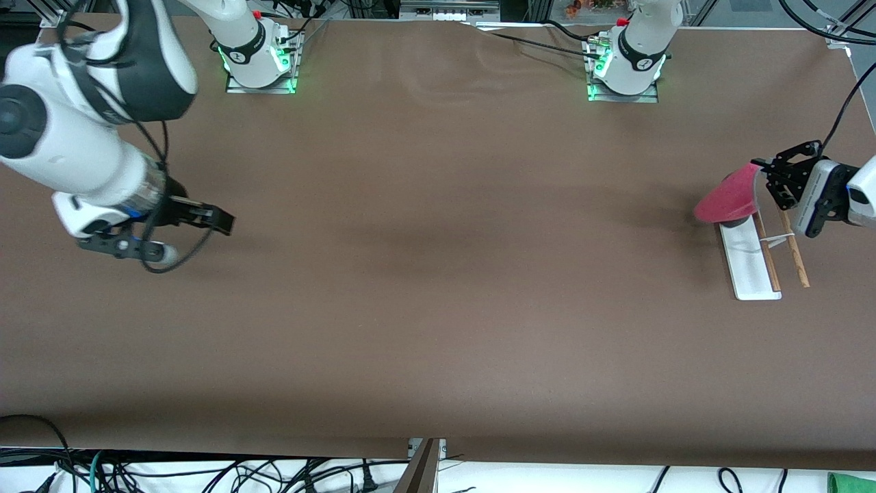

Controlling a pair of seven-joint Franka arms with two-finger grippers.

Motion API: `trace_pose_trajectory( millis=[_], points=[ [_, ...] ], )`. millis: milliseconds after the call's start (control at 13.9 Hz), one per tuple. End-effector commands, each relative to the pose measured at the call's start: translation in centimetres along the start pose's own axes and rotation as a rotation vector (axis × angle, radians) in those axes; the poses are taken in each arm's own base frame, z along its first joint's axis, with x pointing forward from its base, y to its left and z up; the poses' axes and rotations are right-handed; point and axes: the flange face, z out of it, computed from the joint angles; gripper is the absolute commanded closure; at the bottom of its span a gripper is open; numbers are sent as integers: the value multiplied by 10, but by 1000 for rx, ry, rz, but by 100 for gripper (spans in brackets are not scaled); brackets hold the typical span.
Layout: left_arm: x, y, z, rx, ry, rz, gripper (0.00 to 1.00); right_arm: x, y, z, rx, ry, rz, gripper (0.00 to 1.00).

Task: Pass towel and hang on rack
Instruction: 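Carry the towel with the left gripper while the right gripper withdraws, then drape the towel over the wooden rods with the left gripper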

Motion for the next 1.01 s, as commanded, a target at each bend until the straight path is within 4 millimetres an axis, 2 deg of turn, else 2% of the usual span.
trace_pose_trajectory(
  millis=[0, 216, 288, 503, 791, 935],
  points=[
    [-23, 10, -32, 79, -10, -49, 100, -23, 31, -30, -35, 66, -30, 0],
    [-49, 18, -59, 178, -10, -102, 100, -39, 67, -64, -60, 97, -19, 0],
    [-57, 18, -64, 209, -6, -121, 100, -45, 76, -67, -56, 90, -11, 0],
    [-100, 21, -72, 265, 24, -227, 100, -47, 93, -62, -57, 71, -4, 0],
    [-148, 37, -89, 357, 54, -304, 100, -46, 99, -59, 29, 47, -9, 0],
    [-174, 36, -96, 436, 59, -339, 100, -45, 101, -60, 32, 48, -36, 0]
  ],
)
